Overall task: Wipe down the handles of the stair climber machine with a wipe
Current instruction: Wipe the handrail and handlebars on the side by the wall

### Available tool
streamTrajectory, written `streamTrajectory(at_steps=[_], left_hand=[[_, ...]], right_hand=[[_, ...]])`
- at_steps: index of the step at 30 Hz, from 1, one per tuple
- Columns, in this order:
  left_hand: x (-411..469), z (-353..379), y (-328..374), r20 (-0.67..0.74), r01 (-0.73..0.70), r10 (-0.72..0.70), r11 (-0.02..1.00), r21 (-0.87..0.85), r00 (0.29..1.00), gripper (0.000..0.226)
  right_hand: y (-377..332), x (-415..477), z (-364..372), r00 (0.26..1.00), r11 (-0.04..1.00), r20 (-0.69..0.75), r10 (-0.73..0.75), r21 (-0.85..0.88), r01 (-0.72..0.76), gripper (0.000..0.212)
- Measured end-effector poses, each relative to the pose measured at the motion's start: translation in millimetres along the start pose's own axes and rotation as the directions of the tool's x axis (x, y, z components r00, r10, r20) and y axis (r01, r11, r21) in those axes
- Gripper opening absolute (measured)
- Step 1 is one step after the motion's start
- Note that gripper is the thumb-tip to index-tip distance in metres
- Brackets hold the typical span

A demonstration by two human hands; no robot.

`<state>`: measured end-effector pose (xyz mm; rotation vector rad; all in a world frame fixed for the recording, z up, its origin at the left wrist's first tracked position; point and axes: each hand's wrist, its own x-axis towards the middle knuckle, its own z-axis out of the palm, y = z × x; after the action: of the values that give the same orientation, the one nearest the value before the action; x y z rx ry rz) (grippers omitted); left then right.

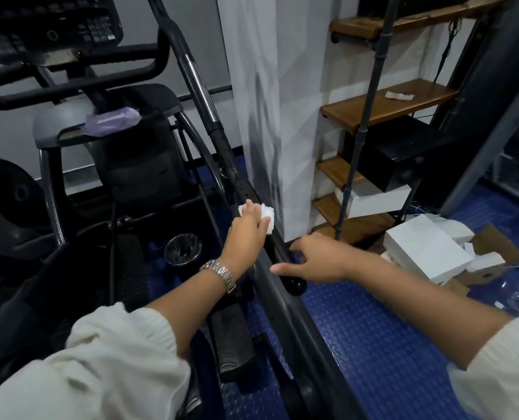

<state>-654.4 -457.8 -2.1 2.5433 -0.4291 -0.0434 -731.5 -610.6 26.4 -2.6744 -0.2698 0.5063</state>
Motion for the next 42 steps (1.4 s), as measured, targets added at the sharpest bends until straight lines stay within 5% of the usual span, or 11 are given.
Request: streamTrajectory(at_steps=[3,5,11,16,21,26,32,36,42], left_hand=[[-21,2,-12,0.052,-0.247,0.25,0.967,-0.057,0.967,0.045],[-20,1,-23,0.082,-0.315,0.324,0.943,-0.111,0.942,0.046],[7,0,-37,0.083,-0.319,0.326,0.943,-0.092,0.942,0.047],[3,-1,-54,0.099,-0.522,0.526,0.85,-0.067,0.844,0.047],[29,2,-59,0.015,-0.427,0.432,0.896,-0.125,0.902,0.046],[21,3,-63,0.064,-0.606,0.608,0.794,-0.054,0.791,0.043],[51,-6,-54,0.031,-0.475,0.476,0.879,-0.049,0.879,0.037],[24,-3,-60,0.084,-0.605,0.608,0.794,-0.068,0.789,0.044],[38,-2,-58,0.019,-0.427,0.435,0.89,-0.161,0.9,0.037]], right_hand=[[-21,-5,23,0.989,0.985,-0.007,0.149,-0.086,-0.149,0.073],[-27,-2,35,0.972,0.972,-0.108,0.211,-0.08,-0.22,0.063],[-38,8,47,0.939,0.937,-0.311,0.145,-0.262,-0.231,0.05],[-39,11,54,0.92,0.914,-0.377,0.109,-0.326,-0.242,0.055],[-39,13,57,0.914,0.889,-0.393,0.103,-0.376,-0.262,0.062],[-39,16,56,0.919,0.884,-0.38,0.101,-0.39,-0.258,0.065],[-37,18,55,0.926,0.878,-0.366,0.092,-0.409,-0.249,0.064],[-36,18,54,0.925,0.898,-0.371,0.085,-0.374,-0.232,0.063],[-36,21,50,0.93,0.911,-0.357,0.091,-0.347,-0.222,0.063]])
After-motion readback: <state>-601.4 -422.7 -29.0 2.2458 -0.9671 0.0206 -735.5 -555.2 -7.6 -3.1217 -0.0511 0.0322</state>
